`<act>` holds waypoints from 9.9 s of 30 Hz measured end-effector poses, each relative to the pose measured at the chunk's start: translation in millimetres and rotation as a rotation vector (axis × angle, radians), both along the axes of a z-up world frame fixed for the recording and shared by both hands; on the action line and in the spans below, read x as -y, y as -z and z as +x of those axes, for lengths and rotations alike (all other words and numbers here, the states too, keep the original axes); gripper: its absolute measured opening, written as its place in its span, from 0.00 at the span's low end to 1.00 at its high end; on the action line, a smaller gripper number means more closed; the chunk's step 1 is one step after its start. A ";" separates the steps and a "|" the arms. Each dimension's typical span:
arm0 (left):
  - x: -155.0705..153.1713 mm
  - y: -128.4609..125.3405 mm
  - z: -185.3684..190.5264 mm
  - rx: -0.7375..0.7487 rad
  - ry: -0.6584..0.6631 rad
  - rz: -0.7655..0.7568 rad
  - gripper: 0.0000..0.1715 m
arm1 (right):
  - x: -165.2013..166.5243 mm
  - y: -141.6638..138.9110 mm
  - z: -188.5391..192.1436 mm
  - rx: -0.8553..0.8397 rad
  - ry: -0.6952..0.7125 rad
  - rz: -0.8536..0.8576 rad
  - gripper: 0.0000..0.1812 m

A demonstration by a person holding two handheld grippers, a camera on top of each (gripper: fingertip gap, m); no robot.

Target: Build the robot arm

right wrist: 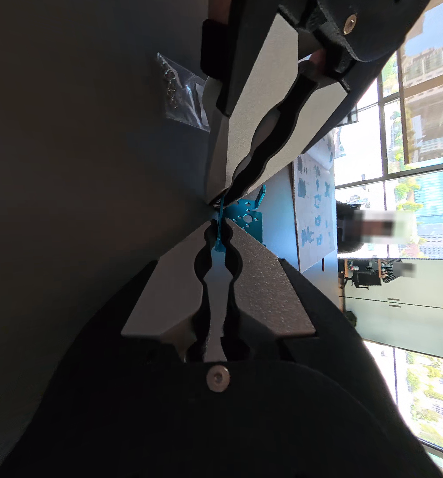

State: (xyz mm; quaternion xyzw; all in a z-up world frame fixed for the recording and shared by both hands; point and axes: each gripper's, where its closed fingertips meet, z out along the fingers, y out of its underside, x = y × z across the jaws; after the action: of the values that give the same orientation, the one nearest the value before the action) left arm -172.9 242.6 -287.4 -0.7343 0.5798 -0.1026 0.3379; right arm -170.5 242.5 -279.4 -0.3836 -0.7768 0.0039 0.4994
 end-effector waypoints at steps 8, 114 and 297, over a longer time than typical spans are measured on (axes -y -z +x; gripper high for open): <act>7.9 0.4 8.2 -0.068 0.026 0.005 0.07 | 5.8 1.7 9.4 0.017 -0.025 0.186 0.02; 24.7 -2.0 42.3 -0.113 0.011 -0.296 0.08 | 50.2 -20.7 49.6 -0.168 -0.087 -0.289 0.06; 96.2 -32.7 -337.6 0.161 -1.057 -0.258 0.06 | 14.2 -16.4 7.1 0.130 0.180 -0.779 0.01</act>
State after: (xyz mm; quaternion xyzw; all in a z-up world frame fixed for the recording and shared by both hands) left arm -510.6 146.4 -254.8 -0.9508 0.0870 -0.0452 0.2940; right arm -163.3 228.3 -263.0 -0.6101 -0.7103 0.2300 0.2651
